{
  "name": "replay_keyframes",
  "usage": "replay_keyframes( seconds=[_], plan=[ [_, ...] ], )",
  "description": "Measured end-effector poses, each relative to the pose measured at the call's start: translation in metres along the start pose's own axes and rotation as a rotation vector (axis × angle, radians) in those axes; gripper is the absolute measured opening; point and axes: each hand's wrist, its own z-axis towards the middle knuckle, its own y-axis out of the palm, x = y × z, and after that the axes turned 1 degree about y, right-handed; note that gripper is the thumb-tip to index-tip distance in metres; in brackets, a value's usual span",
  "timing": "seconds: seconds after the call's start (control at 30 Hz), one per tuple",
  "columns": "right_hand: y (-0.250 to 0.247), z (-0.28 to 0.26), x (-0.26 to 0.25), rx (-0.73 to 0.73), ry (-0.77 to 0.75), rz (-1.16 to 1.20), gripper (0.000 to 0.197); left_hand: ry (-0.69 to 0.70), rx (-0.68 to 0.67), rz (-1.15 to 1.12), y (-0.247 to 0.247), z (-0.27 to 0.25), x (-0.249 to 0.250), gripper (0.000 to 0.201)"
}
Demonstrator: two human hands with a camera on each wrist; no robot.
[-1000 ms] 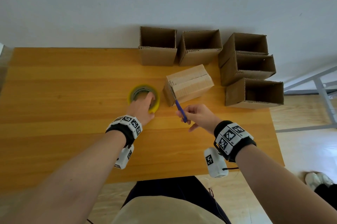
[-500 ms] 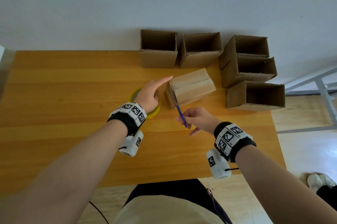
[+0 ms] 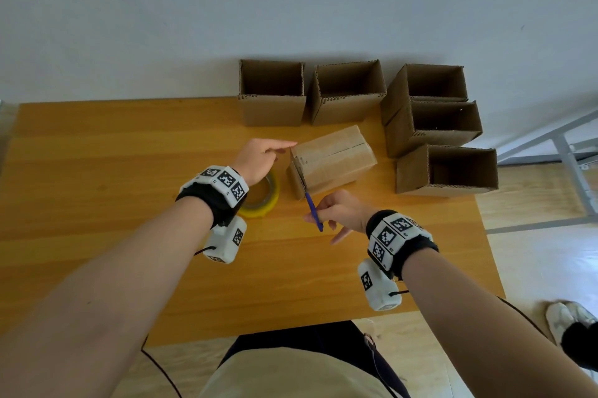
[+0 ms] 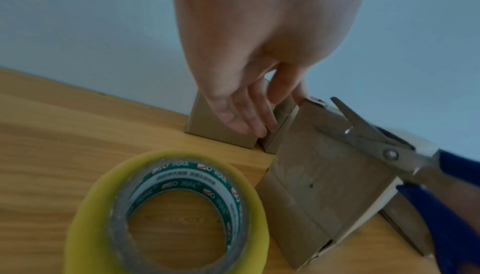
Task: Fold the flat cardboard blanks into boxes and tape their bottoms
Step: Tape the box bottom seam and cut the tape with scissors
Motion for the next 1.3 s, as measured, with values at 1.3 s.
replay_keyframes(
  seconds=[1.3],
  plan=[
    [0.014,0.029,0.048,0.403,-0.093,-0.537,0.016,0.041,-0.064,0.117,0.015,0.017,0.031,0.071]
  ],
)
